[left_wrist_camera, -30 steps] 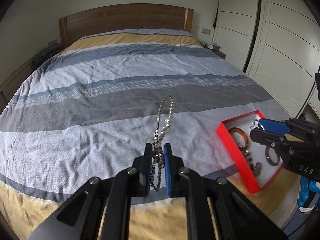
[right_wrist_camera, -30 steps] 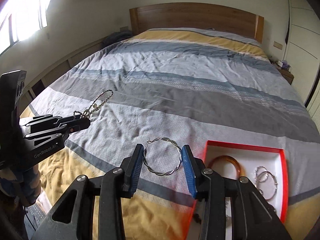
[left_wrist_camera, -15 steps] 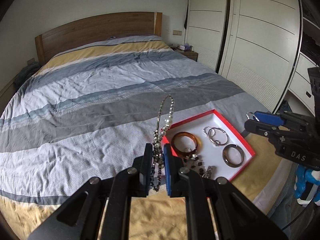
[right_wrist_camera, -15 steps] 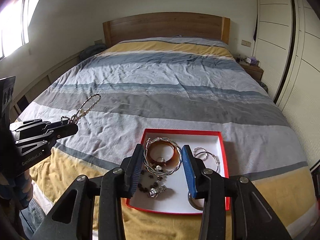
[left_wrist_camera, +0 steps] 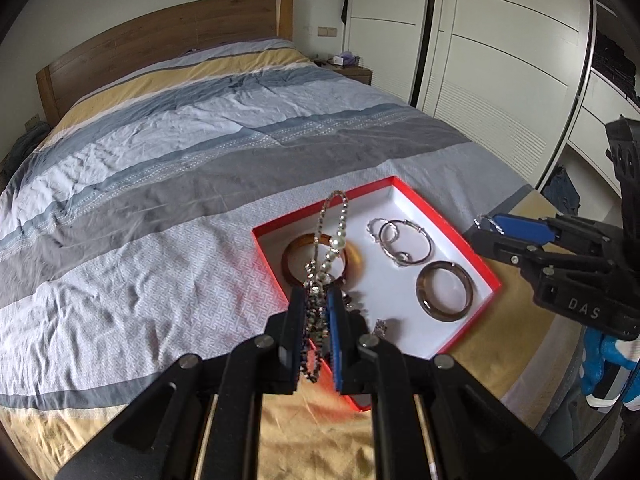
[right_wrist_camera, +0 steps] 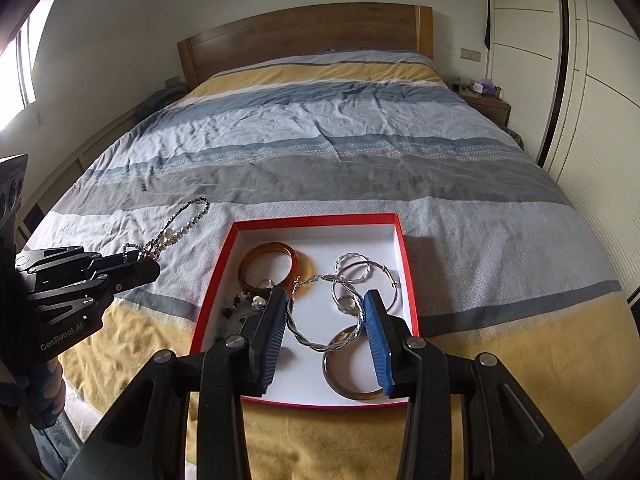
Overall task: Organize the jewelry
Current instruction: 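Carry the necklace and twisted bracelet with both tools into the red box, then open both tools to release necklace and bracelet inside the red box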
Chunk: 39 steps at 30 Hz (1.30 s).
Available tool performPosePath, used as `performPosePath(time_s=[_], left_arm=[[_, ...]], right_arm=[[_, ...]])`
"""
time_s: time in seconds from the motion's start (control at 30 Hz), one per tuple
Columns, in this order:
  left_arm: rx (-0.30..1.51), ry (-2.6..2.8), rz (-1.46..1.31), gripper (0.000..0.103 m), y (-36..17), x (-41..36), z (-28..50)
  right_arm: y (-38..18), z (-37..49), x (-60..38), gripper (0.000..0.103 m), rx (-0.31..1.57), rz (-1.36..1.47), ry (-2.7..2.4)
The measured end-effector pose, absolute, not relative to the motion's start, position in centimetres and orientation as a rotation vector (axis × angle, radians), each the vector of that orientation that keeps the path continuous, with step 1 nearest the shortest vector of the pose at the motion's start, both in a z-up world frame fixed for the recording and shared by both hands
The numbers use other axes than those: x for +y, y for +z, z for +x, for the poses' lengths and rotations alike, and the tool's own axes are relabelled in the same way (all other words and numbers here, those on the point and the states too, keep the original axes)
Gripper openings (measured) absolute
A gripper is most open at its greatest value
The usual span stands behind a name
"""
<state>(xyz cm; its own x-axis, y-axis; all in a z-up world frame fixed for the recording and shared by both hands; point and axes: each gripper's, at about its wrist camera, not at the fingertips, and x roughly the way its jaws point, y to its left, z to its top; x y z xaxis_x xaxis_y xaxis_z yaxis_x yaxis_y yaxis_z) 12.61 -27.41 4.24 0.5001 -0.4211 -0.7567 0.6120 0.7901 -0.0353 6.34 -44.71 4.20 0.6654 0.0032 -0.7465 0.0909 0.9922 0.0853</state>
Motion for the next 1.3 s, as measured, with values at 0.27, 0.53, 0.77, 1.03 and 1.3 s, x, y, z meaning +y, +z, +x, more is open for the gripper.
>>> performPosePath(time_s=[0.27,0.53,0.77,1.03,1.3], left_arm=[[0.879,-0.629,0.293,0.01,0.9,-29.6,13.0],[0.922,-0.623,0.315,0.01,-1.7,-30.7,13.6],[0.954,-0.624,0.328,0.01,-3.4,-31.2,13.6],[0.973,-0.634,0.338,0.011,-4.6,-31.9,13.1],[0.975,-0.632,0.343,0.011,-4.9,-31.8,13.1]], right_arm=[[1.2,7.3,-46.0,0.039,0.885,0.118,-0.047],[-1.1,8.0,-46.2,0.039,0.922,0.093,-0.033],[-2.8,8.1,-46.4,0.039,0.96,0.087,-0.021],[-4.3,8.2,-46.2,0.039,1.004,0.085,-0.005],[-5.2,8.3,-46.4,0.039,1.04,0.083,-0.01]])
